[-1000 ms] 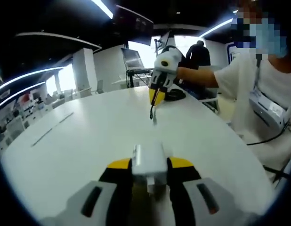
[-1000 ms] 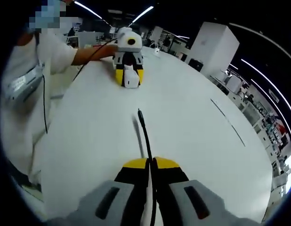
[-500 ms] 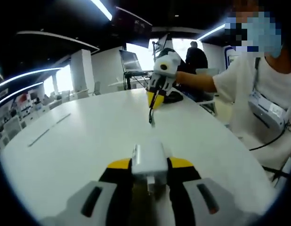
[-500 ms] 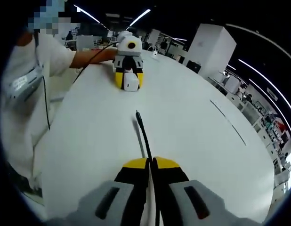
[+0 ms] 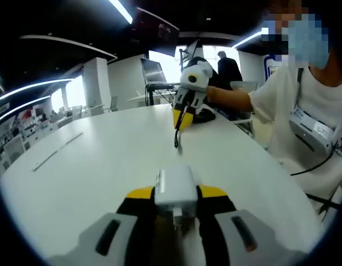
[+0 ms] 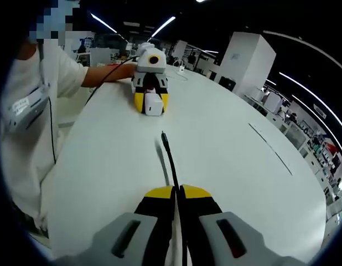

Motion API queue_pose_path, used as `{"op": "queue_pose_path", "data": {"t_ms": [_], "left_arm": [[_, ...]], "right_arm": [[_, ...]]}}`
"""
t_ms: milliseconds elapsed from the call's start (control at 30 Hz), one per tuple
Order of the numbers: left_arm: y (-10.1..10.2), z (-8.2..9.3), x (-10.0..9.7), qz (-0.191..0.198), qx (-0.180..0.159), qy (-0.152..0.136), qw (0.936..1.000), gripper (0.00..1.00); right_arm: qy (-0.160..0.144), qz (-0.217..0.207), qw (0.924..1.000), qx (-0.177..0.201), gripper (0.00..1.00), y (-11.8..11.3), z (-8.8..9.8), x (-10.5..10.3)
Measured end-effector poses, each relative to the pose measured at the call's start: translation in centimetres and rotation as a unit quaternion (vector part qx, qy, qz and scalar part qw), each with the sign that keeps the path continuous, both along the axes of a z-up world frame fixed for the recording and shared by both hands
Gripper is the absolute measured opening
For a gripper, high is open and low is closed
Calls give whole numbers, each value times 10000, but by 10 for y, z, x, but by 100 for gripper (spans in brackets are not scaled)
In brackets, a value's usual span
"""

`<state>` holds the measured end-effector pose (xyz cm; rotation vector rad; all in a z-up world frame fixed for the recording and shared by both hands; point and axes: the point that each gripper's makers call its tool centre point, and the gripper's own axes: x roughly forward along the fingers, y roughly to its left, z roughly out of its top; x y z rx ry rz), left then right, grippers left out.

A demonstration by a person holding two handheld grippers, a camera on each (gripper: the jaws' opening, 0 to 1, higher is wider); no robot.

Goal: Plug the desk Type‑C cable into the charger adapter.

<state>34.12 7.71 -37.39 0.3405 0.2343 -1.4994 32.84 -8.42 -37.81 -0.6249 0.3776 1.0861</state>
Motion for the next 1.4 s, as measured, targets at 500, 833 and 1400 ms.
{"op": "queue_pose_path", "data": {"t_ms": [500, 833, 1400], "left_arm": [[0, 1, -3, -1, 9, 54, 10000, 28], [1, 1, -4, 16, -17, 93, 10000, 28], [0, 1, -4, 45, -1, 26, 10000, 28]], "right_arm": [[67, 149, 9998, 77, 3, 16, 0, 0], [57, 189, 9997, 171, 3, 21, 2, 2], [49, 248, 9996, 103, 3, 30, 4, -4]]}}
